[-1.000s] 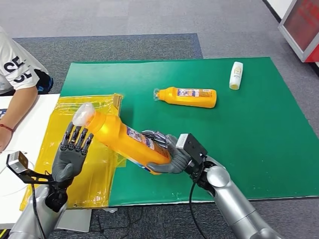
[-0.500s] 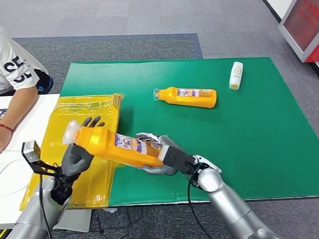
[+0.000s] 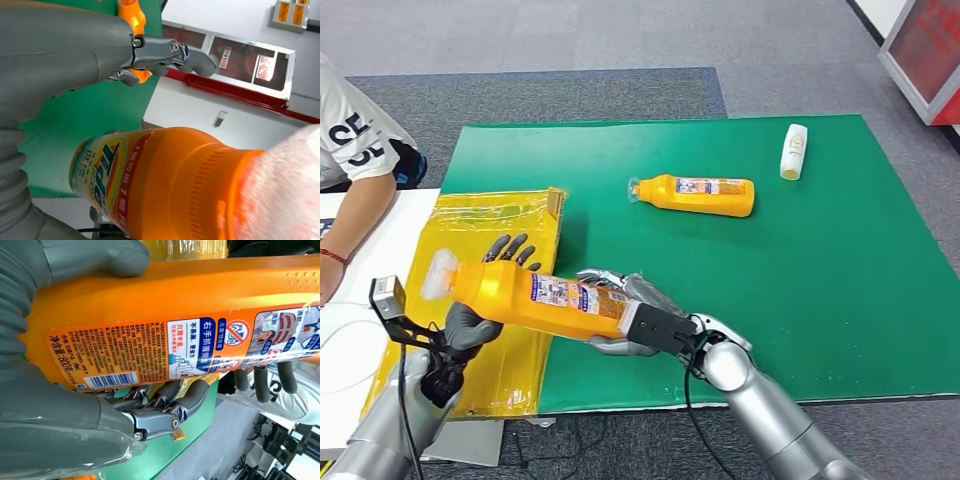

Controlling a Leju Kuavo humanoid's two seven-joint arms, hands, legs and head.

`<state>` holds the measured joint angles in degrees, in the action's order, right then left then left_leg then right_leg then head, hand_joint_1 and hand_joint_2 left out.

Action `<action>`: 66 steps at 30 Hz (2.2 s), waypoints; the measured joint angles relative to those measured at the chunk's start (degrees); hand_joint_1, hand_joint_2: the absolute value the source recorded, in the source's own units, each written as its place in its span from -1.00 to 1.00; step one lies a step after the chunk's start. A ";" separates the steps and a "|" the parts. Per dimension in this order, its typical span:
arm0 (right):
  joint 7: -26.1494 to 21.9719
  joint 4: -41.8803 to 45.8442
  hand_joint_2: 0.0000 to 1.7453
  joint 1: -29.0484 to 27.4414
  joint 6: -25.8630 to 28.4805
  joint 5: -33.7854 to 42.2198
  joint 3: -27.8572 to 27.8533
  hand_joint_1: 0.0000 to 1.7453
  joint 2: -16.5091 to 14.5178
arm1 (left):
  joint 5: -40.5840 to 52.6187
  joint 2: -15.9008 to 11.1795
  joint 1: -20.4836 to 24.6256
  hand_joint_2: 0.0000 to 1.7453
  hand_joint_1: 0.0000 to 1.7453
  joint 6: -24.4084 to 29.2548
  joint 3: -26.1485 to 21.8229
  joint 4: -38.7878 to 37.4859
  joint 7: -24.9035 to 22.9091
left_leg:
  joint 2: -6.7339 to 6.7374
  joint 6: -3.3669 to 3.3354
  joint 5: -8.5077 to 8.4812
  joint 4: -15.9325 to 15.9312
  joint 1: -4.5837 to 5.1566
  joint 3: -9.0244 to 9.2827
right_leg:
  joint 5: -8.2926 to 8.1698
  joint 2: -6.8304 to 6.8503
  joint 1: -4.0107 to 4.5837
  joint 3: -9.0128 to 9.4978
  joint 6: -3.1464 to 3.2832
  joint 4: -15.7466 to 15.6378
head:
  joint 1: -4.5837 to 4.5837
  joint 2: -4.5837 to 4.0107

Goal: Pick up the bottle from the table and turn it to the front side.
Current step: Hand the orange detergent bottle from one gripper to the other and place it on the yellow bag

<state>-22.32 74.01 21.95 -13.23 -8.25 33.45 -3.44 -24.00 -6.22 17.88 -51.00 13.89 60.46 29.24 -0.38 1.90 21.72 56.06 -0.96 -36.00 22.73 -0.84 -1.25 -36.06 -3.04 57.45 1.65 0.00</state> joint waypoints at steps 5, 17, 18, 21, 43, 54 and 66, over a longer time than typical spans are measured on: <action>0.15 0.04 1.00 0.13 -0.44 0.36 0.07 1.00 -0.48 | -0.17 -0.07 1.01 1.00 -1.00 -0.17 0.93 -0.75 0.05 | 0.00 0.00 0.00 0.00 0.00 0.00 | 0.00 0.00 0.00 -0.01 0.00 0.00 | 0.00 0.00; 1.73 -3.06 1.00 2.74 0.52 -1.51 2.34 1.00 -2.13 | 1.08 -0.16 4.75 1.00 -1.00 -0.98 4.75 -1.89 1.14 | 0.00 0.00 -0.01 0.00 0.00 0.00 | 0.00 0.00 0.00 -0.01 0.00 0.00 | -0.01 -0.01; 1.78 -3.44 1.00 2.93 0.69 -1.77 2.57 1.00 -2.26 | 1.10 -0.16 5.01 1.00 -1.00 -0.99 4.94 -1.96 1.14 | 0.00 0.00 -0.01 0.00 0.00 0.00 | 0.00 0.00 0.00 -0.01 0.00 0.00 | 0.00 0.00; 1.99 -4.45 1.00 3.42 1.20 -2.73 3.25 1.00 -2.68 | 1.19 -0.17 5.69 1.00 -1.00 -0.99 5.62 -2.09 1.14 | 0.00 0.00 0.00 0.00 0.00 0.00 | 0.00 0.00 0.00 -0.01 0.00 0.00 | 0.00 0.00; 3.34 -7.26 1.00 4.17 9.07 -11.67 3.99 1.00 -3.61 | 1.41 -3.14 5.79 1.00 -1.00 1.03 8.80 -1.75 -0.58 | 0.00 0.01 0.00 0.00 0.00 0.00 | 0.00 -0.01 0.00 -0.03 0.00 0.01 | -0.01 0.00; 5.20 -6.69 1.00 2.67 15.13 -21.38 1.83 1.00 -3.57 | 1.51 -5.79 2.86 1.00 -1.00 2.85 9.09 0.47 -1.31 | 0.01 0.01 0.00 0.00 0.00 -0.01 | 0.01 -0.01 0.00 -0.05 0.00 0.00 | -0.01 0.00; 5.71 -4.38 1.00 0.68 15.97 -27.33 1.86 1.00 -3.55 | 1.38 -7.10 1.33 1.00 -1.00 2.96 9.06 0.72 -1.88 | 0.01 0.01 0.00 0.00 0.00 -0.02 | 0.01 -0.01 0.00 -0.05 0.01 0.00 | -0.01 -0.01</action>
<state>-16.61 69.63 22.64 2.74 -35.58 35.31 -6.99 -22.62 -13.32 19.21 -48.04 22.95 61.18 27.37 -0.38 1.91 21.72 56.06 -0.96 -36.02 22.74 -0.85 -1.25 -36.11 -3.03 57.46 1.64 -0.01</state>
